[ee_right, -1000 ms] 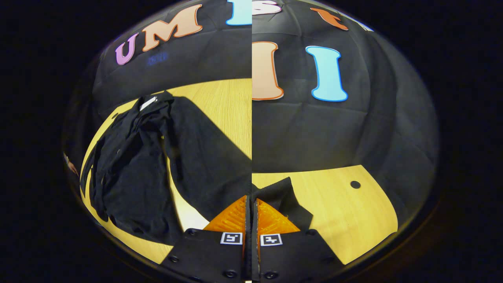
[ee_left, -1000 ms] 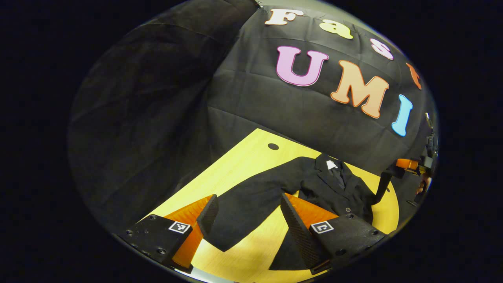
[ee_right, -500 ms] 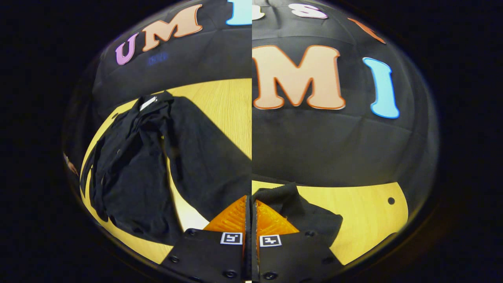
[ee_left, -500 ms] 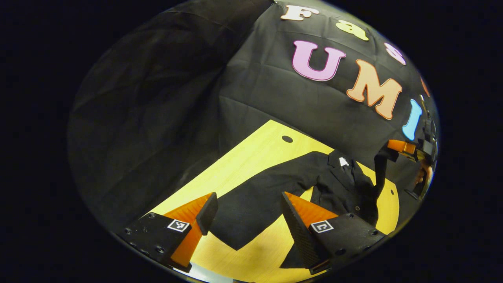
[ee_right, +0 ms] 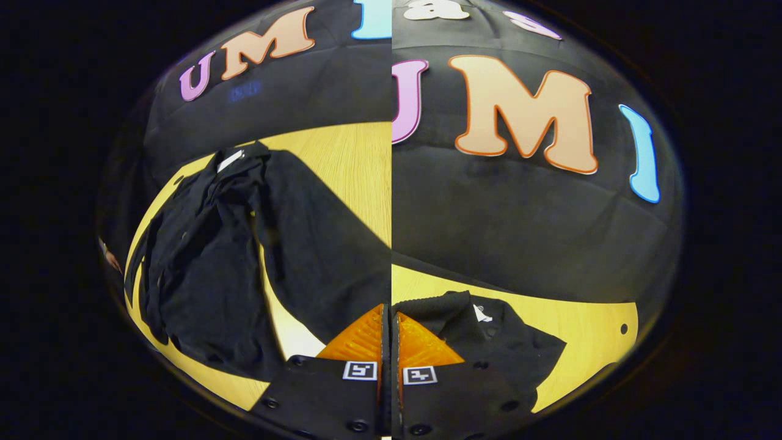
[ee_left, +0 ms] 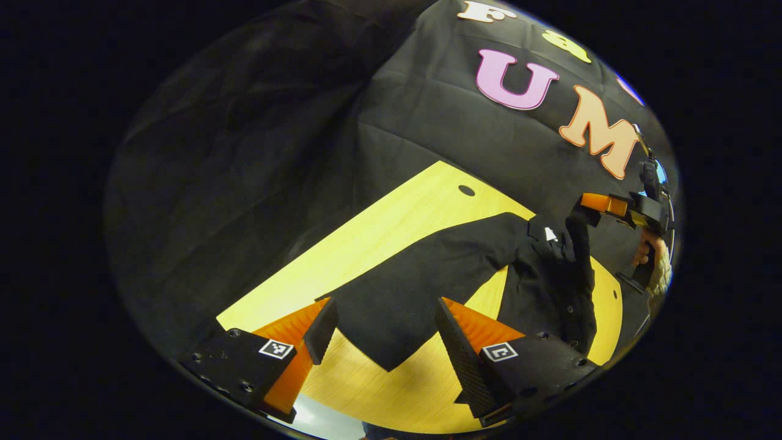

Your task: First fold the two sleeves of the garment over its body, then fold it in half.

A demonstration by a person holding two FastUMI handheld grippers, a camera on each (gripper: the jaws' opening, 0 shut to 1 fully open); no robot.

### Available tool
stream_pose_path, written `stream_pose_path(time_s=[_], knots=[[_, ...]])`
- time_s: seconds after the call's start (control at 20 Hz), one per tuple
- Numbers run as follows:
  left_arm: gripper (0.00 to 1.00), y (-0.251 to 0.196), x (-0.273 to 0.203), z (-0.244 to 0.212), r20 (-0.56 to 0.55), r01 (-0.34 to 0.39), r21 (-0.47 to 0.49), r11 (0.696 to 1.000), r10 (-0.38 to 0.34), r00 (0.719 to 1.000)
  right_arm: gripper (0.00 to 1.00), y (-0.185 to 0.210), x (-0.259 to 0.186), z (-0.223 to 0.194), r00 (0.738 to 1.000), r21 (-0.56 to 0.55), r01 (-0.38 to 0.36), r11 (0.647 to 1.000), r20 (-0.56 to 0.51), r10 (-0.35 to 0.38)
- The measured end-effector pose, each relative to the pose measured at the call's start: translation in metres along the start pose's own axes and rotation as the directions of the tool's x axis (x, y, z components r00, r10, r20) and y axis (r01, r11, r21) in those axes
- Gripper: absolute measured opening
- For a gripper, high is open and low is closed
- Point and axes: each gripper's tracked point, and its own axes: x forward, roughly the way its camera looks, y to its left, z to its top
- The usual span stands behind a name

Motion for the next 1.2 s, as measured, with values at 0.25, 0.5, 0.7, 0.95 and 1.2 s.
stream_pose_path(time_s=[0.25, 0.5, 0.7, 0.95, 1.2], knots=[[0.95, -0.001, 0.007, -0.023, -0.048, -0.006, -0.036, 0.999, 0.004, 0.999, 0.03, 0.016, 0.028, -0.029, 0.997, -0.015, -0.011, 1.0, -0.078, 0.01], [0.96, 0.004, 0.013, -0.032, -0.07, -0.037, 0.047, 0.998, 0.04, 0.997, 0.1, 0.033, 0.037, -0.037, 0.993, 0.014, -0.07, 0.997, -0.094, 0.07], [0.96, 0.009, 0.021, -0.036, -0.083, -0.051, 0.101, 0.994, 0.06, 0.995, 0.02, 0.03, 0.04, -0.037, 0.993, 0.03, -0.061, 0.998, -0.1, 0.063], [0.95, 0.008, 0.036, -0.034, -0.088, -0.051, 0.154, 0.987, 0.065, 0.994, 0.51, 0.018, 0.034, -0.026, 0.997, -0.002, -0.042, 0.999, -0.065, 0.042], [0.95, 0.011, 0.05, -0.04, -0.11, -0.05, 0.197, 0.979, 0.073, 0.991, 0.51, 0.005, 0.018, -0.013, 0.999, 0.006, -0.032, 0.999, -0.029, 0.032]])
